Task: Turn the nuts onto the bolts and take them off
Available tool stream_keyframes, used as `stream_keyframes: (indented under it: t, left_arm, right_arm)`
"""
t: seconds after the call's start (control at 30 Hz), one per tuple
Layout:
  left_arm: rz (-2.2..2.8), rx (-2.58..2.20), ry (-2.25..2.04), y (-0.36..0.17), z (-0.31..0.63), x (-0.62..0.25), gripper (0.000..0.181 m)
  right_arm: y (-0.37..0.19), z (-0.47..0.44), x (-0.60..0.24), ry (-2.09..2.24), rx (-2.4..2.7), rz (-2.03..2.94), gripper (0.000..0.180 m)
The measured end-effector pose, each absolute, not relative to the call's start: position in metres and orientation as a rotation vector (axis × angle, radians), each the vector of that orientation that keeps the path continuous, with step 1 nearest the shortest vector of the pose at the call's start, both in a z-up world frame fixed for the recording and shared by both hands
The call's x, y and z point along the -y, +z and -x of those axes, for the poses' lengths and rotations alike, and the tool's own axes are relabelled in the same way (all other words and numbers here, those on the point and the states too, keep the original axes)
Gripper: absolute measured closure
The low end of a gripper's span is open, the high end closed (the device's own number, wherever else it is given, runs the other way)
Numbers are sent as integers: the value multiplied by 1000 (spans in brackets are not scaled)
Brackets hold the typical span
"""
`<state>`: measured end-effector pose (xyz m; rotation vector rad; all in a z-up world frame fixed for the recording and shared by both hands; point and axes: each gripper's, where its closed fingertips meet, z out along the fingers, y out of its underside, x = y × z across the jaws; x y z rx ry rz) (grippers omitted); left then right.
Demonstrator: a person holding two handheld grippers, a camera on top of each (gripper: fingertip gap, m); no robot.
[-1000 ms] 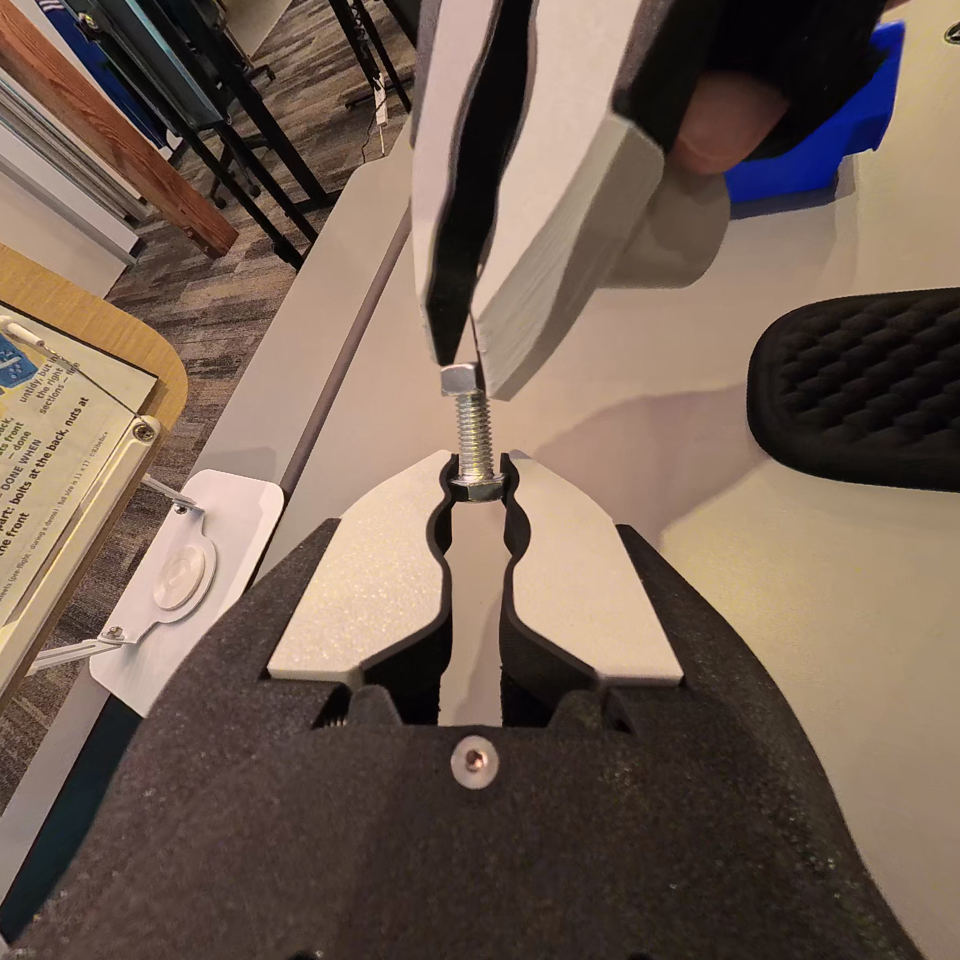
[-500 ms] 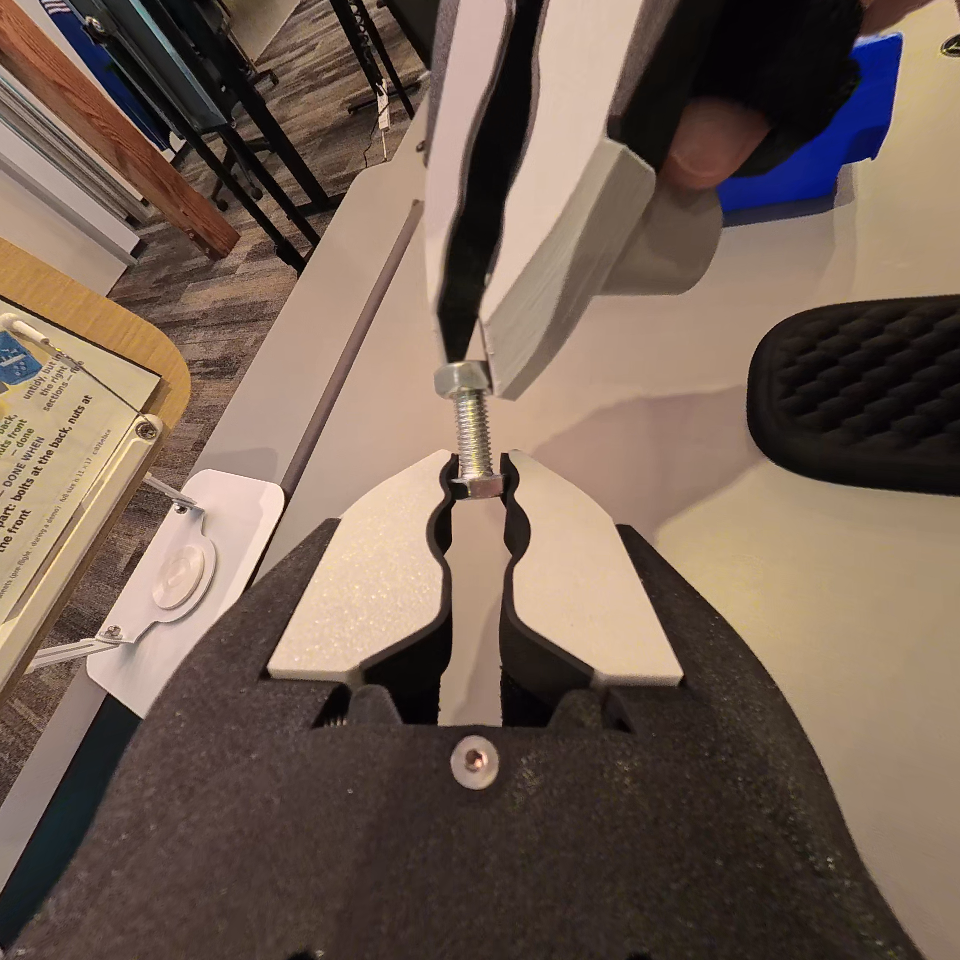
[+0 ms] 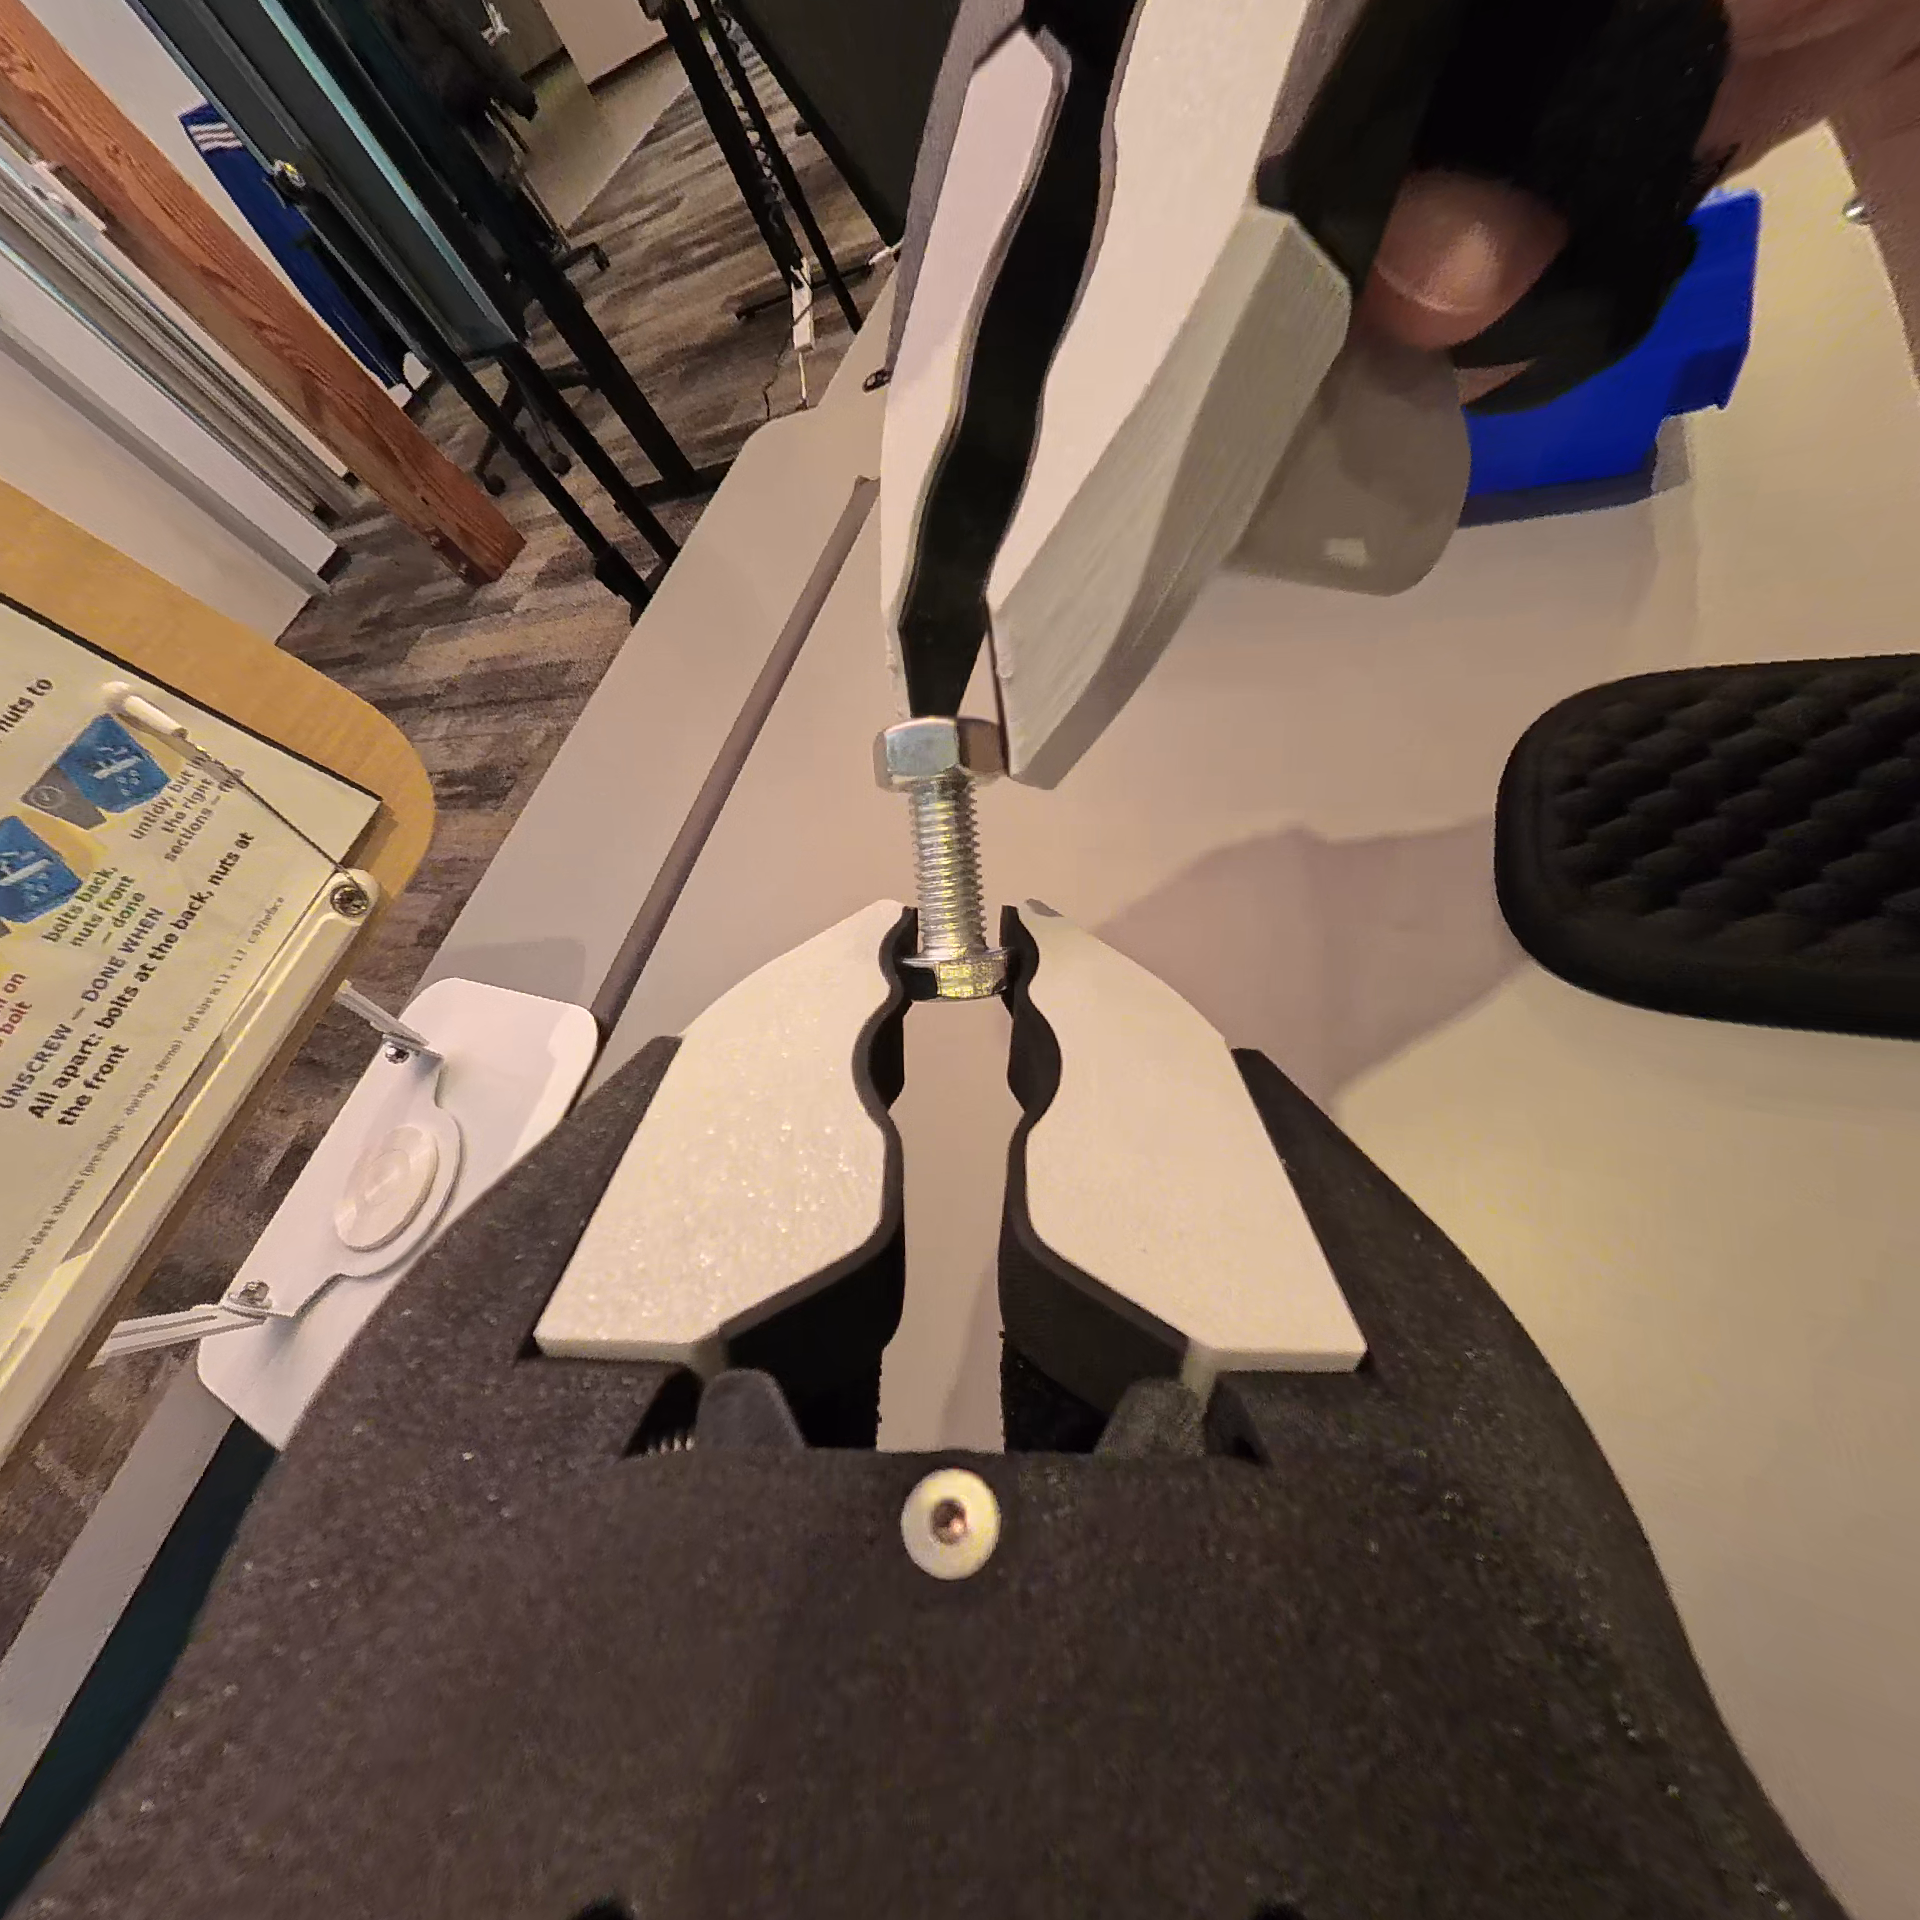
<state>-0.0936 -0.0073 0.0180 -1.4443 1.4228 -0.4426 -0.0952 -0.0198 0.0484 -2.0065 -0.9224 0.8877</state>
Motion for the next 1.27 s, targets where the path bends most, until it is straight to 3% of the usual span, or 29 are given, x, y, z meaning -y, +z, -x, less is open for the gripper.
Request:
stream_keyframes:
  t: [1.03, 1.27]
  left_arm:
    - [1471, -1382, -424, 17, 93, 3, 166]
    - [1409, -1356, -407, 24, 88, 4, 166]
  right_arm:
    - [53, 103, 18, 474, 1074, 1927, 160]
    - [66, 106, 19, 616, 990, 1895, 152]
